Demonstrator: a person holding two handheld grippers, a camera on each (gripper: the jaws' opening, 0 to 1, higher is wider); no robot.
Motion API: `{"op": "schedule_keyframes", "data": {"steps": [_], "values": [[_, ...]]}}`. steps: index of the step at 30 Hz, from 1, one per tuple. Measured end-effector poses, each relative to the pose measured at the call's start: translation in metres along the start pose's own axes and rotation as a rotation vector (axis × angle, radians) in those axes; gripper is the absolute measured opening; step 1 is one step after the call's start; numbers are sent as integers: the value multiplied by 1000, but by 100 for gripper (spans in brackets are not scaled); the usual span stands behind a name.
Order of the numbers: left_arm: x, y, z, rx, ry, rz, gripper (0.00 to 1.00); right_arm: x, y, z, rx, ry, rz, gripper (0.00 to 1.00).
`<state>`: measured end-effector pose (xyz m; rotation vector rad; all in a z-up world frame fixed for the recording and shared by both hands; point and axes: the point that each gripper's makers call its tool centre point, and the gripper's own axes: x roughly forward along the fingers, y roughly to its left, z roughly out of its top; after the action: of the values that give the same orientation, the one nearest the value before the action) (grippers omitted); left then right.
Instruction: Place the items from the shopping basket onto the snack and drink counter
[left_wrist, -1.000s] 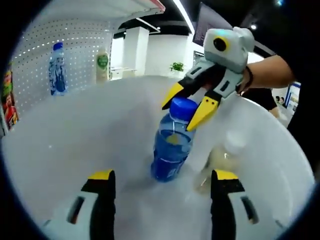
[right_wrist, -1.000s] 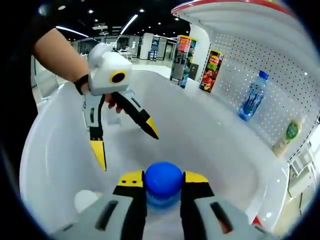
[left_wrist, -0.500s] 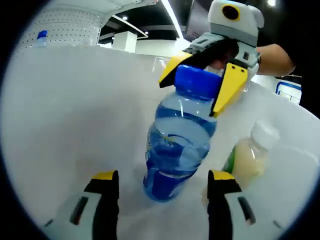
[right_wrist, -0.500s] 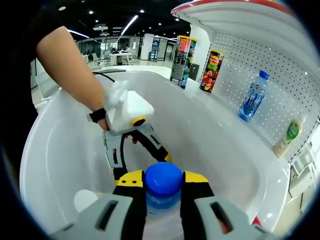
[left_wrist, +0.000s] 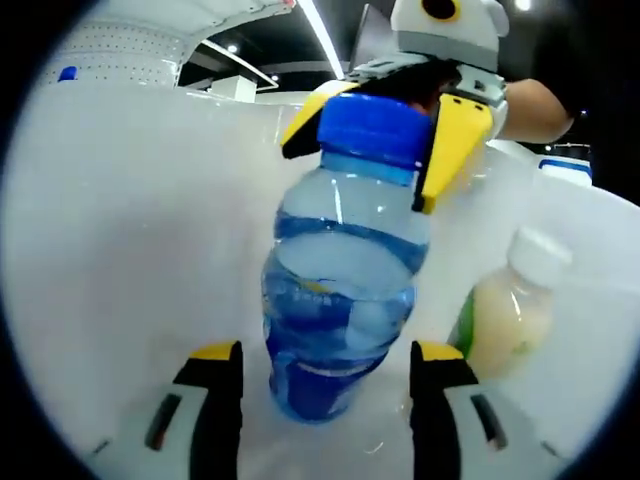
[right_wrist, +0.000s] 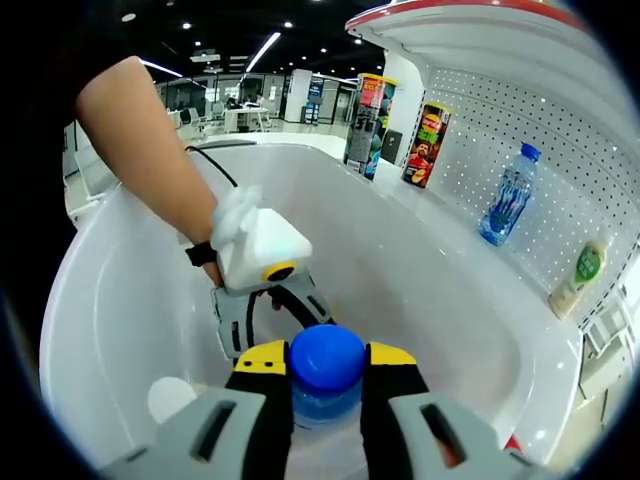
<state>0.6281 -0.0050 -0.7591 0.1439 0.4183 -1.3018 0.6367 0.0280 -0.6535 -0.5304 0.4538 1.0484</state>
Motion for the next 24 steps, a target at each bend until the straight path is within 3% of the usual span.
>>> {"op": "schedule_keyframes", "data": {"steps": [5,12,15,24], "values": [[6,2,-3,26,-19,-13,60,1,0,0,3,2,3,21],[23,-8,-1,69,-58,-66,60,2,1,1,6,1,2,22],[25,0,2,62,-80,-33,55,1,1,1,7,1,2,22],[24,-4,4,72,-118,-55,53,2,2,2,10,-2,-1,22]]}}
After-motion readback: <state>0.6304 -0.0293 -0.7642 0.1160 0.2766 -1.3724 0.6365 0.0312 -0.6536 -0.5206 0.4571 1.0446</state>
